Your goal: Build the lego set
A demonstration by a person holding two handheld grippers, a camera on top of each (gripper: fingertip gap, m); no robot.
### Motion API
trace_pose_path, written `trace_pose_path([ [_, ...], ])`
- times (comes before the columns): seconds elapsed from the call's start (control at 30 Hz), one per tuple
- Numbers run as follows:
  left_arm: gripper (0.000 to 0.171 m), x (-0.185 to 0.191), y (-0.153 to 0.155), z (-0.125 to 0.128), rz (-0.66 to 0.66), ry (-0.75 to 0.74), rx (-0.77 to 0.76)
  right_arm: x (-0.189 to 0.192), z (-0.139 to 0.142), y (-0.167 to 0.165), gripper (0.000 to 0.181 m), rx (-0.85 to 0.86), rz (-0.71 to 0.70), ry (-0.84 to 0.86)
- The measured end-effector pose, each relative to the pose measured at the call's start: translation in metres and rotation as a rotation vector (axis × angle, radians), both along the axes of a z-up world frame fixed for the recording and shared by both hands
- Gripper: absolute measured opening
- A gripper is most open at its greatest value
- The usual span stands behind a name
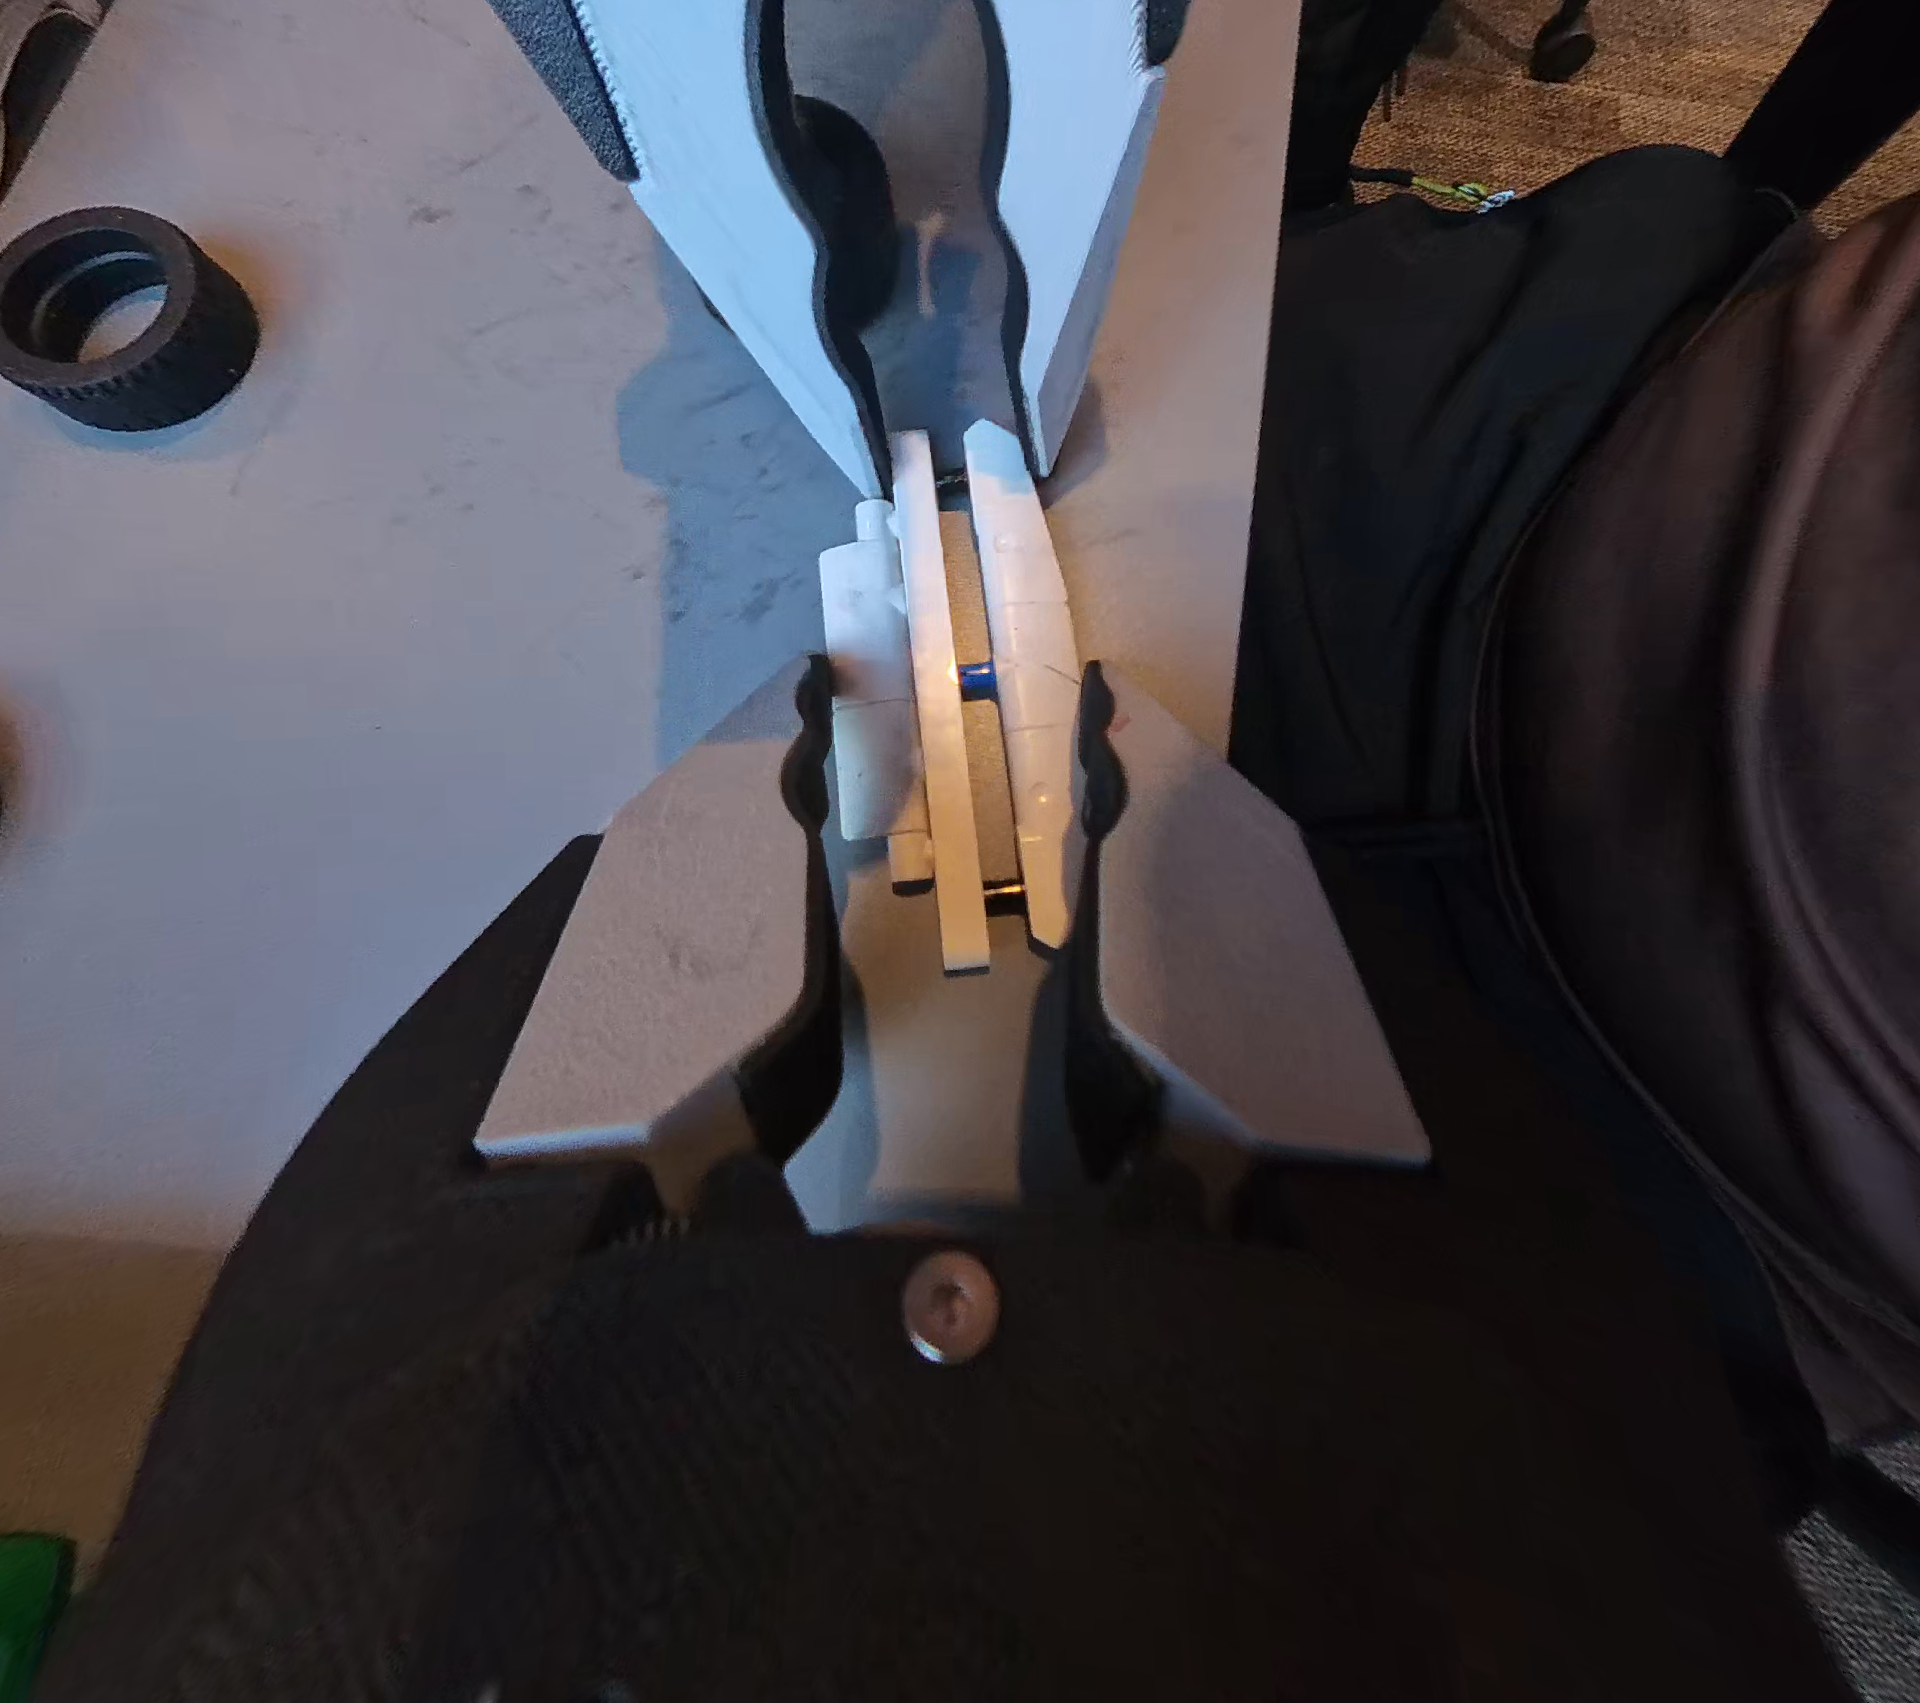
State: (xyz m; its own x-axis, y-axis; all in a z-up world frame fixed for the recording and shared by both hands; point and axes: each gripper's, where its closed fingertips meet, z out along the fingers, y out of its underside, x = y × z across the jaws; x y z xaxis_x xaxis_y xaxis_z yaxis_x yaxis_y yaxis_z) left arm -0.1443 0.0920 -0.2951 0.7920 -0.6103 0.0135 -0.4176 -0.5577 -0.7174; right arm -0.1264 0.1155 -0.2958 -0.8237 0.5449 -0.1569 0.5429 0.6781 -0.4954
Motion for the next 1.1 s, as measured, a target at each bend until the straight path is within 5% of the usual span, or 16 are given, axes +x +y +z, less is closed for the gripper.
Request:
trace_pose_path([
  [0.53, 0.045, -0.006, 0.002, 0.0, 0.027, -0.002, 0.004, -0.006, -0.002, -0.001, 0.021, 0.036, -0.007, 0.113],
  [0.7, 0.045, -0.004, 0.005, 0.0, 0.04, 0.009, 0.009, -0.011, 0.003, 0.002, 0.043, 0.075, -0.029, 0.201],
  [0.87, 0.08, -0.015, -0.008, 0.003, 0.091, 0.057, -0.012, -0.011, 0.0, -0.003, 0.04, 0.068, -0.034, 0.208],
  [1.1, 0.065, -0.026, -0.027, 0.0, 0.146, 0.051, -0.027, -0.017, 0.008, -0.007, 0.044, 0.07, -0.072, 0.264],
])
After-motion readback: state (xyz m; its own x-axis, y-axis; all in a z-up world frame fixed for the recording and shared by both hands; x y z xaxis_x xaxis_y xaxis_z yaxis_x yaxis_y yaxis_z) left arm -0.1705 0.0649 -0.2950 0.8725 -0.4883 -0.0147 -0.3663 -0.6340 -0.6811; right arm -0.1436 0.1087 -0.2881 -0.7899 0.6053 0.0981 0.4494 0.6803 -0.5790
